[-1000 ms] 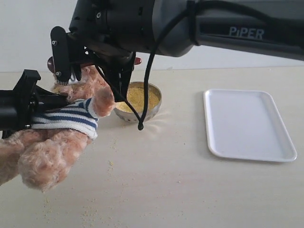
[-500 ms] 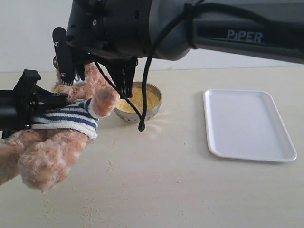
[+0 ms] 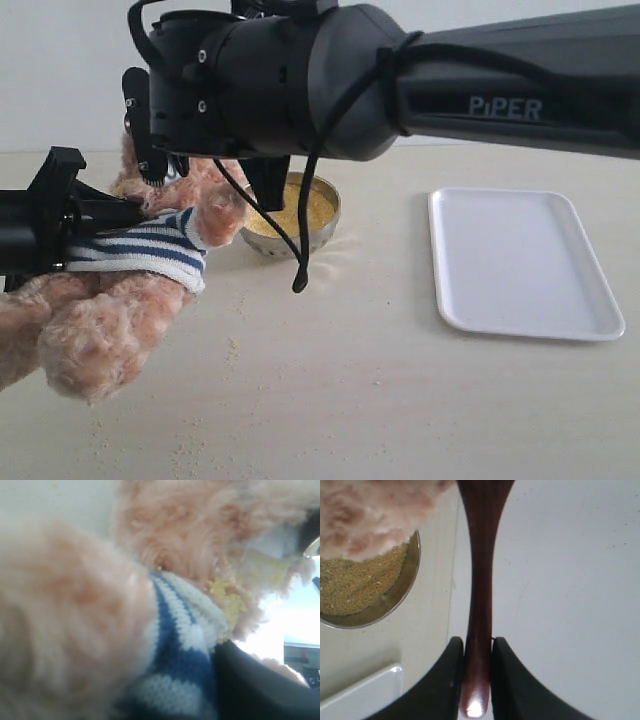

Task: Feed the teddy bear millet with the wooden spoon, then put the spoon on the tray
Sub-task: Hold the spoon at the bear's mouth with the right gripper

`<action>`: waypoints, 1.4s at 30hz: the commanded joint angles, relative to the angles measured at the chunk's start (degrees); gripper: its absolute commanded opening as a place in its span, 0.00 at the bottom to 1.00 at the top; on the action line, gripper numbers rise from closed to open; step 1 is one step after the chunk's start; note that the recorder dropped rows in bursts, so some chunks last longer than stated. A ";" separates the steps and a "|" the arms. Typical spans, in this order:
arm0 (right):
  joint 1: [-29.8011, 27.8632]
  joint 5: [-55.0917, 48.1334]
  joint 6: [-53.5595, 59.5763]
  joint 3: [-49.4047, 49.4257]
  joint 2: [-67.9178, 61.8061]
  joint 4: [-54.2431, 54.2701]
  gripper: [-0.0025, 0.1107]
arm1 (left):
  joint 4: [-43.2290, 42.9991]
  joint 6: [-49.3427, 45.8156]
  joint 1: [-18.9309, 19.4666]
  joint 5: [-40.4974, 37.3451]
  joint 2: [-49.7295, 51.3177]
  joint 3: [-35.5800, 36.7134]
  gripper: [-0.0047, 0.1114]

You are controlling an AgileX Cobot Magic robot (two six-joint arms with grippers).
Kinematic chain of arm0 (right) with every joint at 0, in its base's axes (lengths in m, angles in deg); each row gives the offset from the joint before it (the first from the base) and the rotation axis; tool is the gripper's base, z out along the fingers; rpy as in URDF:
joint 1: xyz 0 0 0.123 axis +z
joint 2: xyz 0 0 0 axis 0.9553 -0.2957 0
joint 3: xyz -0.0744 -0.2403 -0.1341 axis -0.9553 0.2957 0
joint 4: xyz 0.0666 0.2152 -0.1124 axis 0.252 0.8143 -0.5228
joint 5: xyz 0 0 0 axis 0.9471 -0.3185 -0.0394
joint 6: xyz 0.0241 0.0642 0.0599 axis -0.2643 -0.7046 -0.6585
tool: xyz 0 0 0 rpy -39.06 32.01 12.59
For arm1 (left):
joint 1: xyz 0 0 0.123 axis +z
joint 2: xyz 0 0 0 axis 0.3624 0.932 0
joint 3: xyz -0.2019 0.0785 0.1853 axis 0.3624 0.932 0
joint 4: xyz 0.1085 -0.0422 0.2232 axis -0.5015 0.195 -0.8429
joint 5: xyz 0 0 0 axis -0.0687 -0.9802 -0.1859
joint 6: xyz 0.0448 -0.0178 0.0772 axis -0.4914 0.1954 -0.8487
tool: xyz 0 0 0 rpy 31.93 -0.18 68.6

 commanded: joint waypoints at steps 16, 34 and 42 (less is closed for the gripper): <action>3.10 -3.71 -5.16 0.30 0.03 -6.67 0.02 | 0.93 0.32 -0.11 -1.66 -0.18 -0.33 0.08; 5.55 -7.55 -10.00 0.30 0.03 -9.51 0.02 | 0.93 0.32 -0.11 -1.66 -0.18 -0.33 0.08; 6.06 -10.49 -8.84 0.30 0.03 -9.29 0.02 | 0.93 0.32 -0.11 -1.66 -0.18 -0.33 0.08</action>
